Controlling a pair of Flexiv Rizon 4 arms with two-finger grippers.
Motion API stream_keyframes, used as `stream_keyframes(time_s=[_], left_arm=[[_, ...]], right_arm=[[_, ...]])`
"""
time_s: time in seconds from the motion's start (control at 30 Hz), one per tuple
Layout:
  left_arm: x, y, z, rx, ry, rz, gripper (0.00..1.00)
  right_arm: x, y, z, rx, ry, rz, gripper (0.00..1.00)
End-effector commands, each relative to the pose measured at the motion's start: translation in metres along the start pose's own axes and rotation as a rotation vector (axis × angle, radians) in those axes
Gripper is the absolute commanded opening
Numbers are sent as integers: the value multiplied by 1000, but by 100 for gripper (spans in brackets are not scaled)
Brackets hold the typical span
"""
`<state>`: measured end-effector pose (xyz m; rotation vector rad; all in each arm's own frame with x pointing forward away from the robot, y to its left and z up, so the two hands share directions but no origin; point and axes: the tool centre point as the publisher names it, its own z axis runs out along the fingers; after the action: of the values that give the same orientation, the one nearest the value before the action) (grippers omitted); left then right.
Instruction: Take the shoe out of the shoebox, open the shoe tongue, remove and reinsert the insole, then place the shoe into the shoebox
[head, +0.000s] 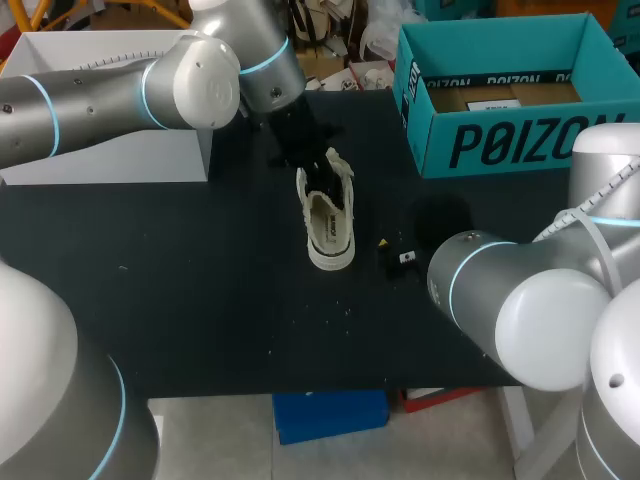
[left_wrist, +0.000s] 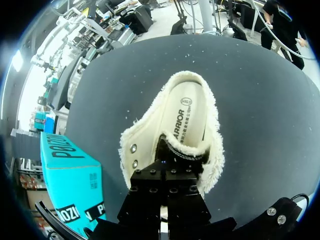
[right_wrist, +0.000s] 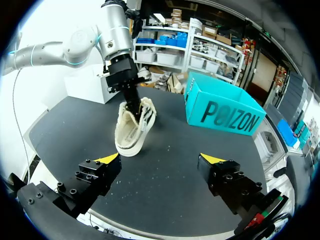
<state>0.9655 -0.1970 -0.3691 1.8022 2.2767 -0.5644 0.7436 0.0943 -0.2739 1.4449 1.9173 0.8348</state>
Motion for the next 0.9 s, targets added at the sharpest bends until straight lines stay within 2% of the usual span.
stream_keyframes(time_s=[0.03,0.2,0.4,0.47,0.53,0.57,0.6,0.8,0.9], left_arm=[[7,-13,-29,-36,-4,12,0],[14,-19,-56,-79,12,31,0],[24,-21,-73,-103,32,36,0],[27,-22,-75,-103,40,42,28],[30,-23,-75,-97,50,54,46],[33,-23,-73,-93,59,56,65],[34,-23,-72,-90,63,58,69],[39,-22,-58,-61,77,76,66],[39,-23,-51,-75,107,108,65]], right_arm=[[2,-1,0,-2,-3,2,100],[2,-1,0,-2,-3,2,100],[2,-1,0,-2,-3,2,100],[2,-1,0,-2,-3,2,100],[2,-1,0,-2,-3,2,100],[2,-1,0,-2,-3,2,100],[2,-1,0,-2,-3,2,100],[2,-1,0,-2,-3,2,100],[2,-1,0,-2,-3,2,100]])
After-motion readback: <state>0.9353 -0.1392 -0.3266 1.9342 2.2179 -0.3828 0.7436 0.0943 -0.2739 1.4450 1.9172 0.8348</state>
